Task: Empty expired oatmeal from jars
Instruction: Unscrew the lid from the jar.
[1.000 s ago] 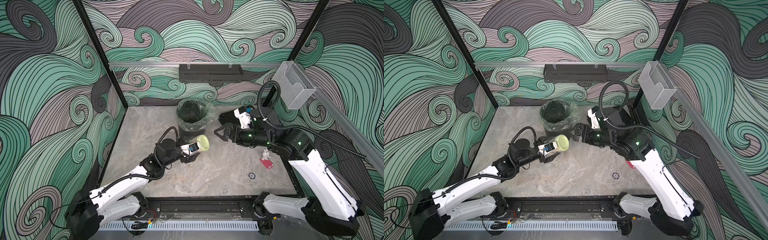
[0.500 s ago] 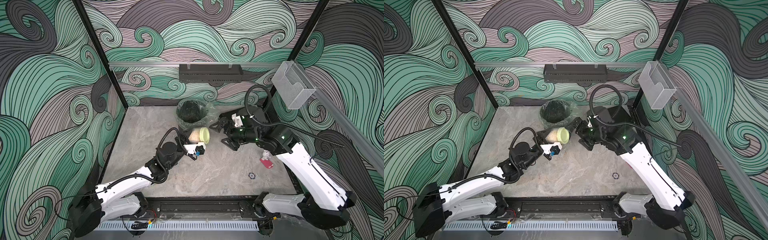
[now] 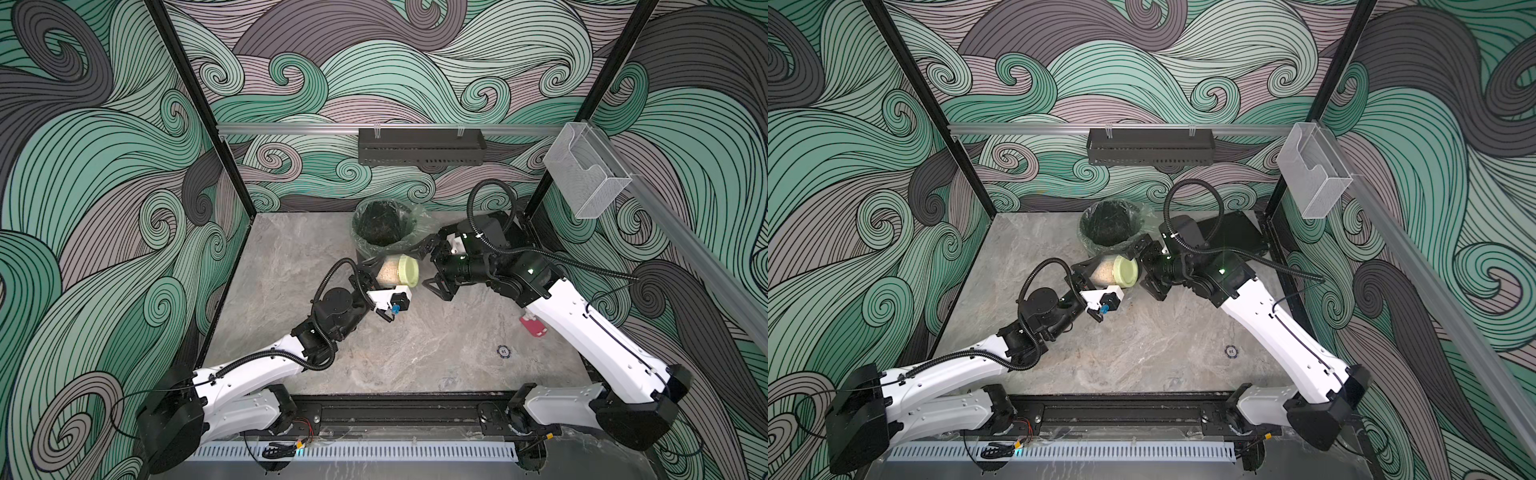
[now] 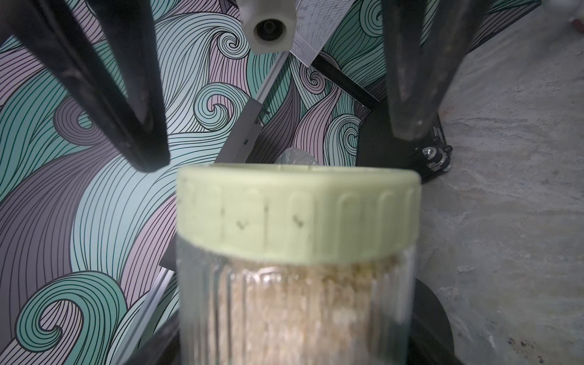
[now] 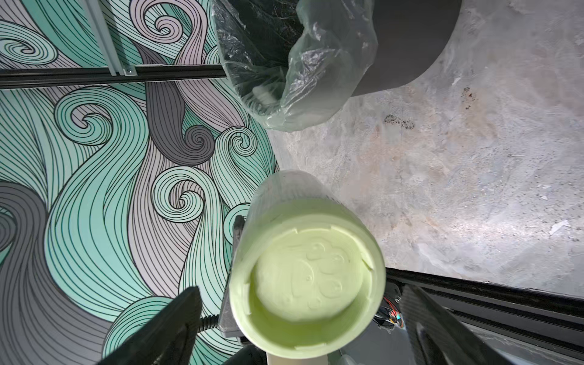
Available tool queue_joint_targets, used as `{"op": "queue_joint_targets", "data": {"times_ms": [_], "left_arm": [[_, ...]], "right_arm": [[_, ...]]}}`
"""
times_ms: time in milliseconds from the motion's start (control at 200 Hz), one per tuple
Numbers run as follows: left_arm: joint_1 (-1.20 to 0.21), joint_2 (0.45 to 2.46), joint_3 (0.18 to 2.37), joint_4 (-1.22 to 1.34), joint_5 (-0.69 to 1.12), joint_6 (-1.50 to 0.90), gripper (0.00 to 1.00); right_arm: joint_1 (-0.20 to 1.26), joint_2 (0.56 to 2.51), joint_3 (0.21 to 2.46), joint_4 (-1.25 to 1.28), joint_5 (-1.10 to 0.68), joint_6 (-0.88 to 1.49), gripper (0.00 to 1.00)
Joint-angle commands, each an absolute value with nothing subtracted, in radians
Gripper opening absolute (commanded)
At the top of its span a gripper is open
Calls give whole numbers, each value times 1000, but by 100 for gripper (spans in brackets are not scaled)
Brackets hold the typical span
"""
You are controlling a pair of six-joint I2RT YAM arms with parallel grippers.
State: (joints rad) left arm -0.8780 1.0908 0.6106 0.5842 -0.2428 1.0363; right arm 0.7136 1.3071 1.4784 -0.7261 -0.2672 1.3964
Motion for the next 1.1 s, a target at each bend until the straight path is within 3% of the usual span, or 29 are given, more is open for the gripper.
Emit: {"op": "queue_joint_targets", "data": {"times_ms": [0,195,385,801,1096], "left_arm": [[-887,1069,648,741,-255,1016,0],[-885,1057,654,718,-257,986,0],[-886,1051,655,710,-259,979,0],[-882,1029,727,518,-249,866,0],[-840,1021,775,408,-145,723,0]], "right_arm": [[723,1303,1447,-667,-283,1420,99],[724,1296,1416,-639,-296,1426,99],[727,1305,1396,-605,-320,1424,91],[746,1290,1402,-654,-341,1278,55],[746,1323,1453,-732,-401,969,46]]}}
